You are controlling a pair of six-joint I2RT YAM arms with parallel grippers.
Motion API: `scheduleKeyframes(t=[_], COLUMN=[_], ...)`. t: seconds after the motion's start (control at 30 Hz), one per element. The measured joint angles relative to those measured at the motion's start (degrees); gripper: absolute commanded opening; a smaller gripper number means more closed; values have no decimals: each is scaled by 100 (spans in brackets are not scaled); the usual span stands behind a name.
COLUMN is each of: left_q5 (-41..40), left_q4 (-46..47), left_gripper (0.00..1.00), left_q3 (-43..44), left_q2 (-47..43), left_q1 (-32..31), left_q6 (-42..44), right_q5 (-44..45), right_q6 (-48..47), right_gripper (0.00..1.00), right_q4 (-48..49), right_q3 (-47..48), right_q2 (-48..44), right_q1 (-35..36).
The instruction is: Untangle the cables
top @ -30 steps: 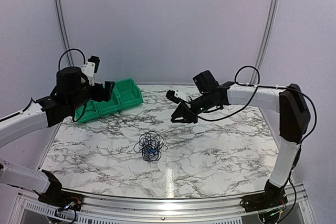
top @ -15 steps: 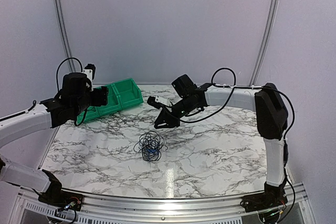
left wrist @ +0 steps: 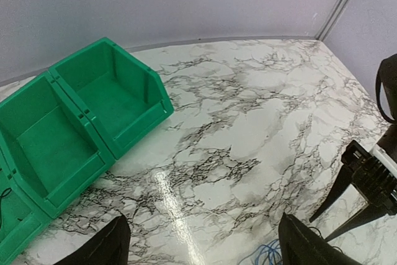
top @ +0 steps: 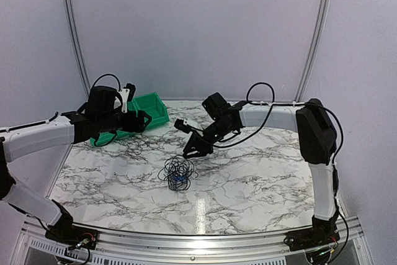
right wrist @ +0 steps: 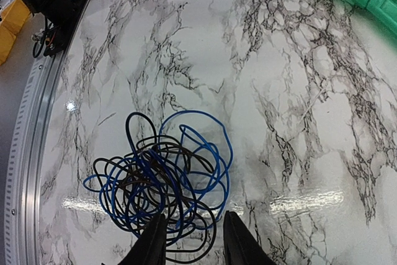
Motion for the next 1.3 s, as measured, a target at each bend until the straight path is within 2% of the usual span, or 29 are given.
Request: scheduleKeyframes(t=[0.03, 0.07, 0.17, 0.37, 0.5, 0.57, 0.7, 0.77, 0.87, 0.97, 1.03, 1.3], left_q5=[105, 190, 546, 739, 914, 990, 949, 669, 372, 350, 356, 404], left_q4=[33, 61, 122, -188, 129, 433, 743, 826, 461, 273, 302, 686], left_gripper=[98, 99, 99, 99, 99, 99, 99, 99, 99, 99, 99, 99], left_q3=[0, 0, 0, 238, -127, -514, -807, -780, -348, 2, -74, -501], left_q2=[-2, -4, -7, 192, -20, -278, -533, -479, -90, 195, 105, -240], left_q1=[0, 0, 0, 0, 0, 0, -9, -15, -15, -15, -15, -15], left_q6=[-4, -31, -76, 186, 525, 590, 603, 531, 584, 662, 640, 341], right_q5=[-2, -2, 2, 146, 247, 282, 302, 297, 297, 302, 310, 520], right_q6=[0, 0, -9, -26, -26, -22, -24, -11, 0, -15, 0, -24], right_gripper=[33, 33, 33, 33, 33, 28, 6, 0, 1, 21, 26, 27], right_q4=[-7, -13, -15, -24, -59, -76, -103, -118, -168, -190, -216, -208], right_q3=[0, 0, 0, 0, 15, 57, 192, 247, 291, 291, 289, 199], right_q2=[0, 0, -2, -2, 0, 9, 28, 28, 28, 28, 26, 26], right_q1=[0, 0, 0, 70, 186, 234, 267, 267, 264, 267, 267, 267])
